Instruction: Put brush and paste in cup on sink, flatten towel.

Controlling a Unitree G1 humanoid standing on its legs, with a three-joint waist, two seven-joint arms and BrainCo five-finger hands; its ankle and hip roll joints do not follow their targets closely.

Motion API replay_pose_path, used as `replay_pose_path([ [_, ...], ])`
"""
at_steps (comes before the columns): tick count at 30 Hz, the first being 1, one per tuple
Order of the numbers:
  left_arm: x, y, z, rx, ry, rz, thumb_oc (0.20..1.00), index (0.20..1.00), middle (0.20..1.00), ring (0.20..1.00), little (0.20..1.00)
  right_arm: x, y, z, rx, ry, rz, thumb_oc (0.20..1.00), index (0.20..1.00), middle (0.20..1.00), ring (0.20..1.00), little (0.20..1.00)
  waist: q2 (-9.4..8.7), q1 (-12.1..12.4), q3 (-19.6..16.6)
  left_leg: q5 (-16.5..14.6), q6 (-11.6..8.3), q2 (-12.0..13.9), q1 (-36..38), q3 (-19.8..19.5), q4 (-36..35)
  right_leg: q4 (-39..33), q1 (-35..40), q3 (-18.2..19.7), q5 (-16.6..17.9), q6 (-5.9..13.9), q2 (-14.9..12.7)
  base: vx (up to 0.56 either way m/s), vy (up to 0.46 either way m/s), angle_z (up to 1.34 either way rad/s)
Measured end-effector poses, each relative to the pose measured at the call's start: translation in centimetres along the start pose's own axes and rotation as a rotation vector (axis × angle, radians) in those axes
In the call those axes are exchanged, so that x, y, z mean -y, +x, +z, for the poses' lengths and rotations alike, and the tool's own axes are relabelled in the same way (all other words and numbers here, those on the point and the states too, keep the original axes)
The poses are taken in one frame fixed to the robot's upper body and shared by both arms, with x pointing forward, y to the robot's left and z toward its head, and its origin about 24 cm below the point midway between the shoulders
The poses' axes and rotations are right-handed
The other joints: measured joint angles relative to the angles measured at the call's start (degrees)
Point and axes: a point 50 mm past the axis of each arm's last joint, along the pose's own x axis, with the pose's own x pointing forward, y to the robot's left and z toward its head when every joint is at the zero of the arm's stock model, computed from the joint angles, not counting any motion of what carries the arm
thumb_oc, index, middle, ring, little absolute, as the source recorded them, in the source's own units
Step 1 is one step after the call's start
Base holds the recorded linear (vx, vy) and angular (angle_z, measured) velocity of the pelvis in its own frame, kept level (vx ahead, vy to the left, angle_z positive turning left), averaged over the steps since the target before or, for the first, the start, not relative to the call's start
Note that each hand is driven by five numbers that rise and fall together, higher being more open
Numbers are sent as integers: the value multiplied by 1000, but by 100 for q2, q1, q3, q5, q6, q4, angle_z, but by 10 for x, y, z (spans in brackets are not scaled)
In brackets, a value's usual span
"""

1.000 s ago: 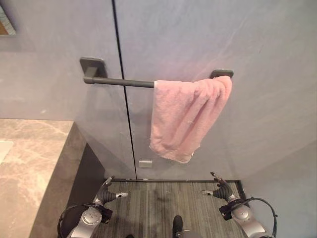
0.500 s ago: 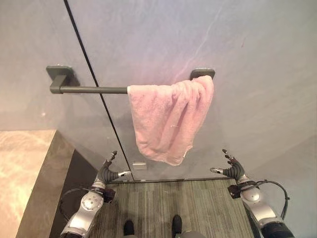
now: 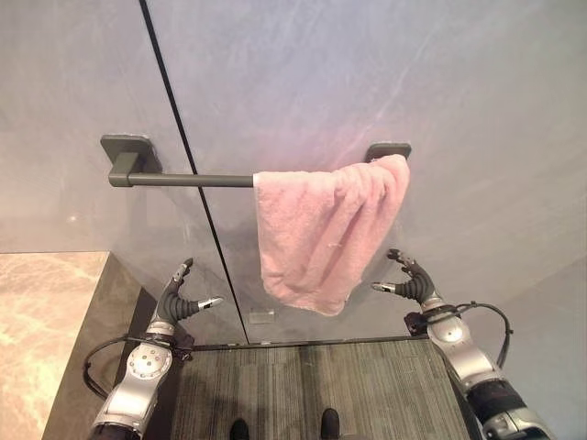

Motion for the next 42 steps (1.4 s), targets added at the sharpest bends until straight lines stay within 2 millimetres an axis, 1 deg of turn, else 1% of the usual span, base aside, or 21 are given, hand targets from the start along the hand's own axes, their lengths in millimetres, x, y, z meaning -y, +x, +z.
replay_pose_path([
  [2,1,3,7,25,-2,-18,1000,1000,1000,1000,1000,-2,5,4,-3,-2,29,1000,1000,1000,1000,1000,24,-3,-27,5,-10,2,-29,3,-1,0,-38,6,-4,-17,0,-42,6,-3],
  [4,1,8,18,69,8,-56,1000,1000,1000,1000,1000,0,12,9,6,-30,61,1000,1000,1000,1000,1000,22,-7,-132,55,-18,0,-227,24,5,0,-251,6,53,-13,-10,-18,3,-5],
  [6,0,16,30,108,27,-81,1000,1000,1000,1000,1000,2,19,14,6,-28,80,1000,1000,1000,1000,1000,18,-10,-134,97,-28,0,-295,23,26,1,-323,7,125,-29,-5,-5,1,-2],
  [9,4,25,41,143,22,-128,1000,1000,1000,1000,1000,-3,27,22,8,-38,163,1000,1000,1000,1000,1000,19,2,-135,101,-38,13,-337,33,24,0,-372,10,124,-47,4,0,0,0],
  [12,11,32,51,167,-16,-171,1000,1000,1000,1000,1000,-3,33,29,10,0,204,1000,1000,1000,1000,1000,21,4,-139,153,-64,14,-476,18,26,0,-503,0,161,-39,7,1,0,3],
  [14,16,39,57,179,-36,-208,1000,1000,1000,1000,1000,-7,37,34,8,-31,246,1000,1000,1000,1000,1000,22,4,-139,156,-66,13,-500,19,26,0,-529,-1,165,-39,9,0,0,0],
  [15,19,44,62,185,-47,-232,1000,1000,1000,1000,1000,-8,40,36,3,-40,273,1000,1000,1000,1000,1000,22,1,-139,157,-68,14,-508,20,27,0,-539,-2,163,-37,9,0,0,0],
  [16,25,49,72,216,-49,-276,1000,1000,1000,1000,1000,-8,42,40,10,-29,290,1000,1000,1000,1000,1000,30,-29,-135,168,-82,13,-590,26,27,1,-620,0,173,-39,8,0,0,0],
  [18,26,51,74,221,-49,-288,1000,1000,1000,1000,1000,-8,44,41,5,-4,287,1000,1000,1000,1000,1000,51,-29,-122,169,-84,21,-603,26,28,1,-633,-4,186,-58,18,0,0,0],
  [19,29,58,82,240,-27,-306,1000,1000,1000,1000,1000,-4,50,47,3,-23,285,1000,1000,1000,1000,1000,55,-14,-119,184,-93,22,-737,22,27,1,-767,-3,190,-47,19,0,0,0],
  [20,32,58,83,244,-33,-312,1000,1000,1000,1000,1000,-7,52,50,12,-20,293,1000,1000,1000,1000,1000,65,-29,-104,217,-90,21,-815,25,28,1,-849,2,239,-87,21,0,0,0],
  [21,40,62,93,270,-11,-345,1000,1000,1000,1000,1000,-12,54,56,25,24,297,1000,1000,1000,1000,1000,83,-30,-89,234,-75,22,-953,15,27,1,-987,4,240,-86,22,34,21,-1],
  [22,42,63,98,289,-8,-356,1000,1000,1000,1000,1000,-12,55,61,44,30,300,1000,1000,1000,1000,1000,113,-27,-31,274,-105,24,-1003,20,27,1,-1039,6,276,-64,23,51,5,-1],
  [31,47,59,107,328,-11,-398,1000,1000,1000,1000,1000,-16,53,64,51,102,353,1000,1000,1000,1000,1000,108,-31,55,278,-113,77,-916,33,26,2,-959,3,275,-100,84,29,-1,-1],
  [32,48,58,110,339,-13,-403,743,743,743,743,743,-17,53,65,57,113,357,1000,1000,1000,1000,1000,100,-38,147,278,-113,81,-836,30,27,2,-874,1,275,-100,87,0,0,0],
  [33,49,56,113,354,-16,-422,200,200,200,200,200,-18,52,67,63,118,363,498,498,498,498,498,85,-51,213,269,-117,82,-776,29,26,1,-812,-1,250,-96,86,0,0,0],
  [34,50,56,115,359,-27,-433,200,200,200,200,200,-19,52,68,66,118,366,307,307,307,307,307,84,-55,214,267,-117,82,-776,29,26,0,-812,-1,238,-89,85,0,0,0],
  [35,51,55,117,367,-37,-438,200,200,200,200,200,-19,52,68,68,119,367,231,231,231,231,231,83,-57,215,267,-117,82,-776,30,26,1,-813,0,237,-87,85,0,0,0],
  [36,51,54,118,373,-42,-441,200,200,200,200,200,-20,52,69,69,121,367,200,200,200,200,200,83,-64,215,267,-117,83,-775,30,27,1,-812,0,238,-90,86,0,0,0],
  [38,50,54,119,377,-47,-440,200,200,200,200,200,-22,52,70,76,128,371,200,200,200,200,200,83,-76,215,267,-117,88,-773,30,26,2,-807,-2,240,-94,90,0,0,0],
  [42,44,51,116,371,-66,-412,200,200,200,200,200,-31,46,82,138,146,406,200,200,200,200,200,83,-103,215,267,-118,99,-749,22,27,15,-778,-15,257,-117,99,0,0,0],
])
